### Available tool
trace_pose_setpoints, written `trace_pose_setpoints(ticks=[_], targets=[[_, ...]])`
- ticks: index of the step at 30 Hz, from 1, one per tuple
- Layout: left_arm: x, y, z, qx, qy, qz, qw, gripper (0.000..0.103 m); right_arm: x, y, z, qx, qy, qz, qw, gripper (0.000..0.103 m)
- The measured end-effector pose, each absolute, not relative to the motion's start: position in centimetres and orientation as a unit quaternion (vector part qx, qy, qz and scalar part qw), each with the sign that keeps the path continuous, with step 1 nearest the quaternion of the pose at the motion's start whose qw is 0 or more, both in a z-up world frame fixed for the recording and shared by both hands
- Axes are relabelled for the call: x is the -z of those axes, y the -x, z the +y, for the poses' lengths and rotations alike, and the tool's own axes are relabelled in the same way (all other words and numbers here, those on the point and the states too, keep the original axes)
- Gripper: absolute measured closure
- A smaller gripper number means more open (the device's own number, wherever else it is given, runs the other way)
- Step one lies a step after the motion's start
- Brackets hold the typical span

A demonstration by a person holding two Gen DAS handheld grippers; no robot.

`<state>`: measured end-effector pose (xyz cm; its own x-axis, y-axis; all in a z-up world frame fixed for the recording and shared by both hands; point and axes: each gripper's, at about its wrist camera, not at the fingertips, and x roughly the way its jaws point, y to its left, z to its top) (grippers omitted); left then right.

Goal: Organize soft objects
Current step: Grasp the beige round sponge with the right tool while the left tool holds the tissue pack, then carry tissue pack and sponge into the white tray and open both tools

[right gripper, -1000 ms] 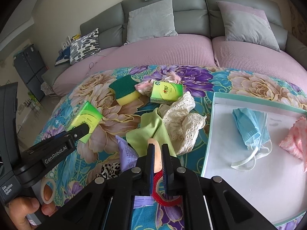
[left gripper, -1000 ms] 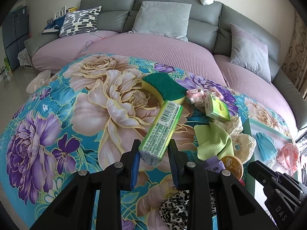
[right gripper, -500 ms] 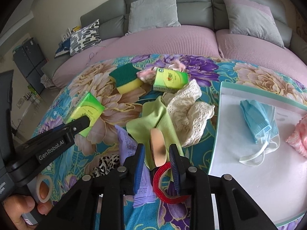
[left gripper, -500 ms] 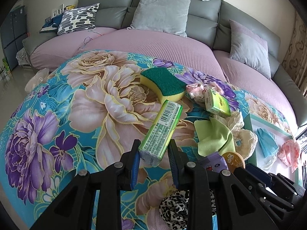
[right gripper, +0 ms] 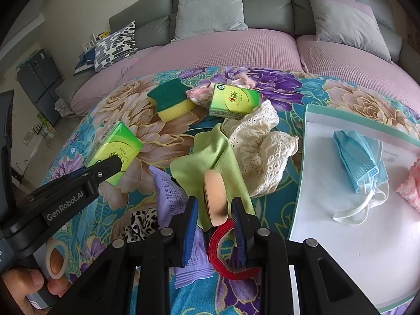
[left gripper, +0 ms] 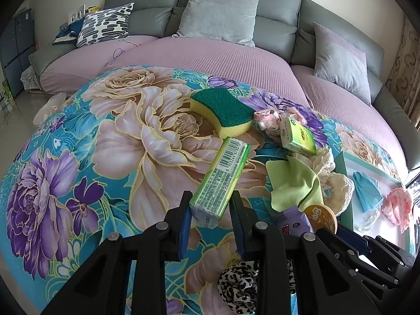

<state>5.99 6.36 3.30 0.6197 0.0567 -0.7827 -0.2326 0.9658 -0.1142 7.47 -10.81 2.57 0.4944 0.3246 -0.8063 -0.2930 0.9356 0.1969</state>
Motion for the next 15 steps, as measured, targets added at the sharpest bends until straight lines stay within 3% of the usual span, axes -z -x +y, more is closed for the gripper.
trace_pose_setpoints(ticks=[2,4,15], targets=[[-3.3,-6.0,6.3,-0.081,0.102,0.428,0.894,0.073,-2.6,-7.5,-10.9,-0.180,-0.018,0.470,0.864,0.085],[-3.4,-6.0,6.3,-0.081,0.101,0.428,0.895,0.073,-2.7,-7.5,-11.0,-0.180,-0.020,0.469,0.864,0.087],[-5.6,-5.1,5.6,-0.085,0.092,0.400,0.908,0.073,-4.9,-6.4,-12.9,-0.165,-0.035,0.438,0.883,0.088]])
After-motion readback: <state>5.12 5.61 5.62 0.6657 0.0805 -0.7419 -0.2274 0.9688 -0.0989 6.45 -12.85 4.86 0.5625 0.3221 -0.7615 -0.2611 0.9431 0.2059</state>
